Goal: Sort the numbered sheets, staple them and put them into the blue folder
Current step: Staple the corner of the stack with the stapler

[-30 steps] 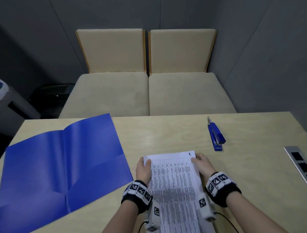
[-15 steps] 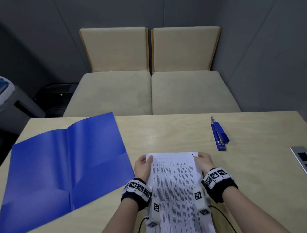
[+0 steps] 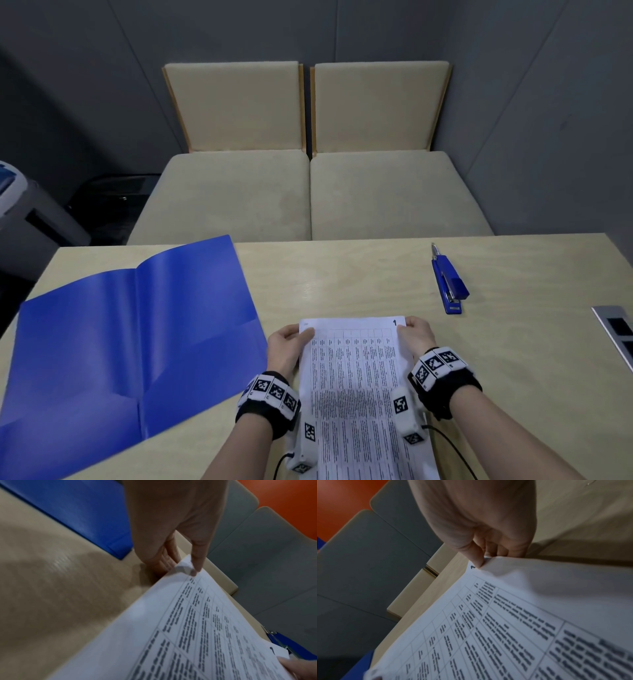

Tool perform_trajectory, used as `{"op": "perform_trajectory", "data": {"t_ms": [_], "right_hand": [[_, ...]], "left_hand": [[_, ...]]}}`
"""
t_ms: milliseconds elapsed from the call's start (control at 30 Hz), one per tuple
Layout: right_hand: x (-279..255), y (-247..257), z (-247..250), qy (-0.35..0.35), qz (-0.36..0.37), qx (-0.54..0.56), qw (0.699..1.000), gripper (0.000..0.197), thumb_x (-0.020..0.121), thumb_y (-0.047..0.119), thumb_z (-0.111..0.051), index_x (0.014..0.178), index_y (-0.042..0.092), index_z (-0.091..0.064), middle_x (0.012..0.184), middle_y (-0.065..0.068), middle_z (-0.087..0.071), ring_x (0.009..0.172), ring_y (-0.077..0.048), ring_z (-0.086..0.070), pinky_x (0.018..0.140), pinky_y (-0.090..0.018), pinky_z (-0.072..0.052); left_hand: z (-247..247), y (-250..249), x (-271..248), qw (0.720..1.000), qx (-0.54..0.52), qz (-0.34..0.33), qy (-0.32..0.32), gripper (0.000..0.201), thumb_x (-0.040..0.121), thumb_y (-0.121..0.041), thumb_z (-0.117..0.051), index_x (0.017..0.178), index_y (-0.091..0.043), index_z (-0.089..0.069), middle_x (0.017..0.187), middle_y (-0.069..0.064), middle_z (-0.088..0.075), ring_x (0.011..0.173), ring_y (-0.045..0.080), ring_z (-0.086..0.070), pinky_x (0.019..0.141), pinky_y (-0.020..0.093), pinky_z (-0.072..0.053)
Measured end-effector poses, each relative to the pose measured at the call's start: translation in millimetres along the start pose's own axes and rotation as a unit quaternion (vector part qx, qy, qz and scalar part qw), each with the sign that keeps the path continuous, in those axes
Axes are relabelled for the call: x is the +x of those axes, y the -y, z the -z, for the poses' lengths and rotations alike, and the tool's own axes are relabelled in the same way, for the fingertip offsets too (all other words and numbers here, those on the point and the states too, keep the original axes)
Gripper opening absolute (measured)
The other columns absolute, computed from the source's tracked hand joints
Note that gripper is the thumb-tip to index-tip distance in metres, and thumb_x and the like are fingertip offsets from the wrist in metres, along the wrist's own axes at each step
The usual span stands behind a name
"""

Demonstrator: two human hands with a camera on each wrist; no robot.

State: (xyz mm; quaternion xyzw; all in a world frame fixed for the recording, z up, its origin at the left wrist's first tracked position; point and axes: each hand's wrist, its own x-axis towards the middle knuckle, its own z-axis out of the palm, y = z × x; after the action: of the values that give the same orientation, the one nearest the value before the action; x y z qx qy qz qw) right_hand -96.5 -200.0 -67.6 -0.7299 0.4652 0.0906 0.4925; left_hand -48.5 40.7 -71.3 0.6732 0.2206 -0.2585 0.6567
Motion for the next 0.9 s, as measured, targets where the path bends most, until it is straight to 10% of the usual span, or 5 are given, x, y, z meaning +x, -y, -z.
{"op": "perform_trajectory", "data": {"t_ms": [167, 300, 433, 533, 900], "right_hand": [[-4.0, 8.0, 0.8, -0.006, 0.014, -0.089, 0.996, 0.026, 0.09, -0.001, -0.034, 0.069, 0.012, -0.045, 0.072, -0.005, -0.048, 0.062, -0.02, -0.041, 0.06, -0.029, -0.033], [-3.6, 32.2, 13.6, 0.02, 0.011, -0.241, 0.97, 0.034, 0.093, 0.01, -0.04, 0.125, 0.002, -0.048, 0.126, -0.017, -0.053, 0.107, -0.032, -0.056, 0.085, -0.032, -0.045], [26.2, 64.7, 53.9, -0.22, 0.103, -0.294, 0.925, 0.029, 0.088, 0.016, -0.051, 0.116, 0.009, -0.048, 0.123, -0.016, -0.045, 0.112, -0.033, -0.045, 0.091, -0.044, -0.04], [55.9, 71.7, 80.8, -0.231, 0.047, -0.302, 0.924, 0.037, 0.087, 0.019, -0.056, 0.12, 0.007, -0.044, 0.126, -0.017, -0.041, 0.119, -0.034, -0.04, 0.096, -0.046, -0.035], [94.5, 58.3, 64.9, -0.141, 0.061, 0.082, 0.985, 0.017, 0.085, 0.011, -0.058, 0.093, -0.003, -0.053, 0.089, -0.018, -0.055, 0.08, -0.03, -0.056, 0.073, -0.041, -0.047]], "left_hand": [[0.7, -4.0, 4.9, 1.0, 0.015, 0.017, -0.008, 0.014, 0.081, 0.002, -0.066, 0.095, 0.001, -0.066, 0.09, 0.023, -0.072, 0.087, 0.038, -0.07, 0.084, 0.052, -0.056], [0.9, -2.8, 5.8, 1.0, 0.008, 0.019, -0.005, 0.013, 0.082, 0.002, -0.066, 0.095, -0.001, -0.065, 0.091, 0.023, -0.072, 0.087, 0.037, -0.07, 0.083, 0.05, -0.056], [1.5, 1.6, 10.4, 1.0, -0.001, 0.013, -0.001, 0.017, 0.083, 0.002, -0.065, 0.099, 0.002, -0.065, 0.091, 0.022, -0.072, 0.085, 0.037, -0.07, 0.081, 0.048, -0.057], [2.4, 6.8, 15.4, 1.0, 0.005, 0.008, -0.01, 0.017, 0.083, 0.002, -0.066, 0.1, 0.001, -0.065, 0.091, 0.022, -0.072, 0.085, 0.037, -0.07, 0.082, 0.051, -0.056], [1.3, 8.2, 16.9, 1.0, -0.003, -0.011, -0.005, 0.013, 0.083, 0.003, -0.065, 0.096, 0.001, -0.065, 0.088, 0.022, -0.072, 0.083, 0.036, -0.07, 0.077, 0.044, -0.058]]}}
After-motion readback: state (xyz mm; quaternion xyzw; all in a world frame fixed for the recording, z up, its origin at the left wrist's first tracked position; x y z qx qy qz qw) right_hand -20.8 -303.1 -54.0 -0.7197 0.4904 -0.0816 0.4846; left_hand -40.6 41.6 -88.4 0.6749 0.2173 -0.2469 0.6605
